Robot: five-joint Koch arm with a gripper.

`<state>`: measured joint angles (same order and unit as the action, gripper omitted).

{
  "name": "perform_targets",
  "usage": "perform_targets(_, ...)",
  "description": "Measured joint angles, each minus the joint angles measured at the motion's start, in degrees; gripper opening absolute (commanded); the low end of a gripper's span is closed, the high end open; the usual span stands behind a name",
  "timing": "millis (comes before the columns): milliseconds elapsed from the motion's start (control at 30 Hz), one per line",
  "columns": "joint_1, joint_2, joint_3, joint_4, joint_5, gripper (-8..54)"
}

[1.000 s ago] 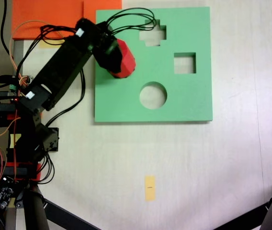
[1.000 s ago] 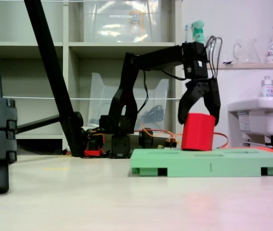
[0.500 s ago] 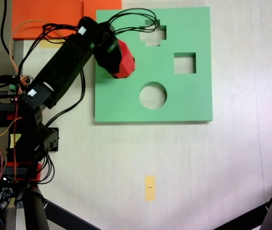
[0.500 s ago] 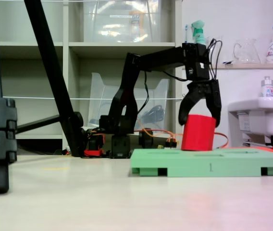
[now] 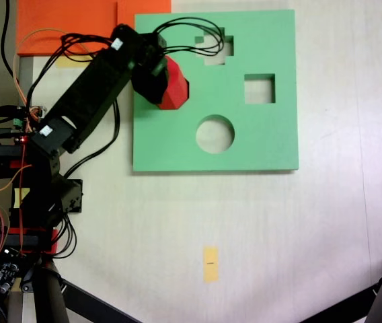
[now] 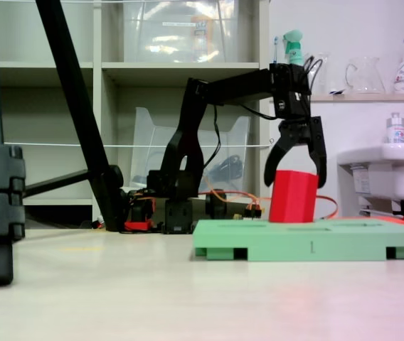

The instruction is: Put the octagonal pillar block into the corresponding hole

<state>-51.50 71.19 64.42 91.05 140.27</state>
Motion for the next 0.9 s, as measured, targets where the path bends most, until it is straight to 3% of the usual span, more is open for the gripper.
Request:
perform_targets(200, 1.23, -2.81, -0.09, -0.35, 0.44, 22.9)
perform_targets(300, 1.41, -4.31, -0.18, -0.44, 0.44, 33.7)
perform_targets(400, 1.49, -5.63, -0.26, -0.35, 0.44, 38.8)
perform_targets(467, 1.49, -5.63, -0.26, -0.44, 0.44, 51.3)
perform_targets(733, 2.02, -3.87, 0.53, -0.18, -1.76, 52.1)
perform_targets(900, 1.32, 12.66, 0.53, -0.09, -11.25, 52.0)
